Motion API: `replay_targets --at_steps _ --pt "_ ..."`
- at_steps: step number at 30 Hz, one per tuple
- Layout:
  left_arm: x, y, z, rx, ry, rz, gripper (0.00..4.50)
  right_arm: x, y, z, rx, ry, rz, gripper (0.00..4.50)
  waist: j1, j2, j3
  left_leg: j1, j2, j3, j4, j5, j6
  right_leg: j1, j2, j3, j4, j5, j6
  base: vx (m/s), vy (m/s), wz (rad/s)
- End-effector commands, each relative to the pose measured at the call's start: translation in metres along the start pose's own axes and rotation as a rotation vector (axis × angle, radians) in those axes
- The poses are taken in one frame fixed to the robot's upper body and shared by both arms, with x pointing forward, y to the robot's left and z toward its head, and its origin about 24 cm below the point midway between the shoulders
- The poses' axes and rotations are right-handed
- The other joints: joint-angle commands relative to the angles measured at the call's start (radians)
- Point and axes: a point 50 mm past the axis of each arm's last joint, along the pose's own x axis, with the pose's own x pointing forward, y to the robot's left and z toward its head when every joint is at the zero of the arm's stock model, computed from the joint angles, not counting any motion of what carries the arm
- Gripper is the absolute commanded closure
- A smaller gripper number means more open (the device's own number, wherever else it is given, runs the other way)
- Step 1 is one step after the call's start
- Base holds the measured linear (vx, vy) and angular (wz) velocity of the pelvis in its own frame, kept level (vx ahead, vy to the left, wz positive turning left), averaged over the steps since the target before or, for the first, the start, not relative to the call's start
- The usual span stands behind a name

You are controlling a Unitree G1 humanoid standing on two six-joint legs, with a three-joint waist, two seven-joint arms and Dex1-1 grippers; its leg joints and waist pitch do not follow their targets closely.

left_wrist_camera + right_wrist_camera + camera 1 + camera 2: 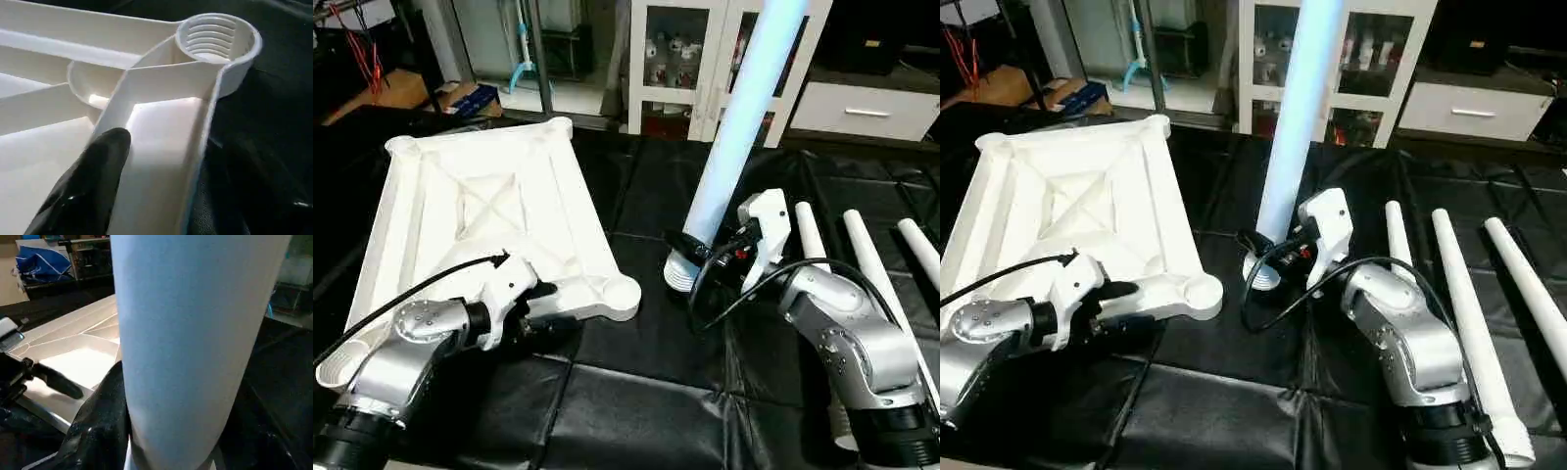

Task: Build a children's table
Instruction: Insert table leg to table base

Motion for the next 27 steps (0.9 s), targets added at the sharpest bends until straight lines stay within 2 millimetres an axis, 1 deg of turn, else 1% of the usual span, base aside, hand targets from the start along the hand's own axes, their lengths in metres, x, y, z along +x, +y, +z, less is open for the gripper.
replay_targets --at_steps 1,2,3,4,5,6,7,8,10,12,13,14,15,16,17,19,21,22,23,24,25,27 --pt "-0.002 0.004 0.003 0.024 0.019 -0.019 1.35 -0.003 0.003 0.003 -0.011 -0.004 0.018 2.62 0.004 0.011 -0.055 0.019 0.082 -0.030 -0.094 -0.194 -0.009 0.034 -0.089 0.054 -0.068 -0.041 -0.247 0.000 0.000 0.00" --pt "-0.002 0.005 0.003 0.024 0.018 -0.018 1.41 -0.003 0.003 0.003 -0.011 -0.004 0.019 2.62 0.004 0.012 -0.055 0.018 0.081 -0.029 -0.093 -0.192 -0.008 0.035 -0.089 0.054 -0.068 -0.040 -0.248 0.000 0.000 0.00" --pt "-0.002 0.006 0.004 0.026 0.014 -0.018 1.51 -0.002 0.003 0.003 -0.010 -0.005 0.023 2.62 0.004 0.007 -0.054 0.017 0.082 -0.029 -0.093 -0.189 -0.007 0.035 -0.089 0.054 -0.068 -0.038 -0.249 0.000 0.000 0.00" --pt "-0.002 0.006 0.005 0.028 0.013 -0.019 1.64 -0.002 0.003 0.003 -0.009 -0.005 0.024 2.62 0.006 0.010 -0.054 0.018 0.082 -0.028 -0.093 -0.186 -0.005 0.035 -0.090 0.054 -0.068 -0.039 -0.251 0.000 0.000 0.00" --pt "-0.002 0.006 0.005 0.028 0.013 -0.019 1.72 -0.002 0.003 0.003 -0.009 -0.005 0.024 2.62 0.006 0.010 -0.054 0.018 0.082 -0.028 -0.093 -0.186 -0.005 0.035 -0.090 0.054 -0.068 -0.039 -0.251 0.000 0.000 0.00" --pt "-0.002 0.007 0.005 0.030 0.016 -0.022 1.74 -0.001 0.003 0.003 -0.009 -0.006 0.027 2.62 0.007 0.008 -0.054 0.017 0.083 -0.029 -0.093 -0.181 -0.003 0.036 -0.091 0.054 -0.068 -0.040 -0.251 0.000 0.000 0.00" --pt "-0.002 0.007 0.004 0.039 0.028 -0.030 1.79 -0.001 0.004 0.003 -0.009 -0.006 0.030 2.62 0.008 0.009 -0.055 0.018 0.083 -0.028 -0.093 -0.178 -0.002 0.035 -0.091 0.054 -0.068 -0.041 -0.251 0.000 0.000 0.00" --pt "-0.002 0.006 0.003 0.043 0.038 -0.041 1.79 0.000 0.004 0.003 -0.009 -0.006 0.034 2.62 0.008 0.007 -0.054 0.017 0.083 -0.028 -0.093 -0.176 0.000 0.035 -0.091 0.054 -0.068 -0.040 -0.250 0.000 0.000 0.00" --pt "-0.003 0.004 0.001 0.054 0.065 -0.065 2.09 0.002 0.004 0.004 -0.010 -0.010 0.043 2.62 0.012 0.003 -0.054 0.017 0.084 -0.027 -0.092 -0.165 0.008 0.034 -0.092 0.055 -0.067 -0.042 -0.248 0.000 0.000 0.00" --pt "-0.003 0.003 0.000 0.063 0.078 -0.071 2.15 0.003 0.004 0.005 -0.010 -0.011 0.045 2.62 0.014 0.005 -0.054 0.018 0.085 -0.026 -0.093 -0.162 0.008 0.033 -0.092 0.054 -0.068 -0.045 -0.245 0.000 0.000 0.00" --pt "-0.003 0.003 -0.002 0.073 0.099 -0.082 2.25 0.005 0.004 0.006 -0.014 -0.010 0.051 2.62 0.016 0.004 -0.054 0.020 0.085 -0.023 -0.092 -0.163 0.007 0.031 -0.092 0.054 -0.068 -0.048 -0.247 0.000 0.000 0.00" --pt "-0.003 0.003 -0.002 0.073 0.099 -0.082 2.25 0.005 0.004 0.006 -0.014 -0.010 0.051 2.62 0.015 0.002 -0.054 0.019 0.085 -0.023 -0.093 -0.164 0.007 0.032 -0.092 0.054 -0.069 -0.054 -0.245 0.000 0.000 0.00" --pt "-0.004 0.003 -0.003 0.074 0.107 -0.086 2.25 0.006 0.004 0.006 -0.016 -0.009 0.055 2.62 0.017 0.002 -0.053 0.020 0.086 -0.020 -0.093 -0.174 0.002 0.030 -0.092 0.055 -0.070 -0.071 -0.241 0.000 0.000 0.00" --pt "-0.004 0.002 -0.004 0.076 0.110 -0.088 2.52 0.006 0.004 0.007 -0.018 -0.009 0.060 2.62 0.017 0.000 -0.052 0.021 0.087 -0.020 -0.095 -0.180 -0.002 0.030 -0.091 0.055 -0.071 -0.084 -0.237 0.000 0.000 0.00" --pt "-0.004 0.002 -0.004 0.077 0.113 -0.091 2.57 0.007 0.004 0.007 -0.020 -0.007 0.063 2.62 0.018 0.002 -0.053 0.021 0.087 -0.020 -0.095 -0.180 -0.006 0.030 -0.092 0.055 -0.070 -0.087 -0.235 0.000 0.000 0.00" --pt "-0.003 0.003 -0.004 0.083 0.121 -0.094 2.58 0.007 0.004 0.007 -0.025 -0.005 0.068 2.62 0.017 -0.001 -0.053 0.020 0.087 -0.019 -0.095 -0.180 -0.007 0.029 -0.091 0.055 -0.070 -0.088 -0.234 0.000 0.000 0.00" --pt "-0.003 0.003 -0.004 0.085 0.128 -0.096 2.84 0.008 0.003 0.008 -0.027 -0.004 0.070 2.62 0.018 0.001 -0.052 0.021 0.087 -0.019 -0.094 -0.181 -0.007 0.028 -0.092 0.055 -0.071 -0.090 -0.234 0.000 0.000 0.00" --pt "-0.003 0.003 -0.004 0.087 0.131 -0.097 2.84 0.008 0.003 0.008 -0.028 -0.005 0.071 2.62 0.018 -0.001 -0.053 0.021 0.087 -0.019 -0.094 -0.175 -0.006 0.029 -0.092 0.055 -0.070 -0.087 -0.233 0.000 0.000 0.00" --pt "-0.002 0.003 -0.006 0.094 0.151 -0.107 3.00 0.009 0.004 0.009 -0.029 -0.006 0.077 2.62 0.018 0.000 -0.052 0.021 0.087 -0.019 -0.095 -0.175 -0.006 0.028 -0.092 0.055 -0.071 -0.091 -0.230 0.000 0.000 0.00" --pt "-0.002 0.002 -0.007 0.096 0.161 -0.114 3.03 0.009 0.004 0.009 -0.030 -0.007 0.079 2.62 0.018 0.000 -0.053 0.021 0.086 -0.018 -0.095 -0.175 -0.006 0.029 -0.092 0.055 -0.071 -0.092 -0.230 0.000 0.000 0.00" --pt "-0.002 0.002 -0.007 0.097 0.161 -0.115 3.11 0.009 0.004 0.009 -0.030 -0.007 0.079 2.62 0.018 -0.002 -0.052 0.021 0.087 -0.018 -0.095 -0.176 -0.006 0.028 -0.092 0.056 -0.071 -0.096 -0.228 0.000 0.000 0.00" --pt "-0.002 0.002 -0.008 0.106 0.175 -0.118 3.35 0.010 0.004 0.010 -0.028 -0.008 0.085 2.62 0.018 -0.002 -0.052 0.020 0.086 -0.018 -0.095 -0.179 -0.007 0.028 -0.093 0.056 -0.072 -0.110 -0.226 0.000 0.000 0.00"
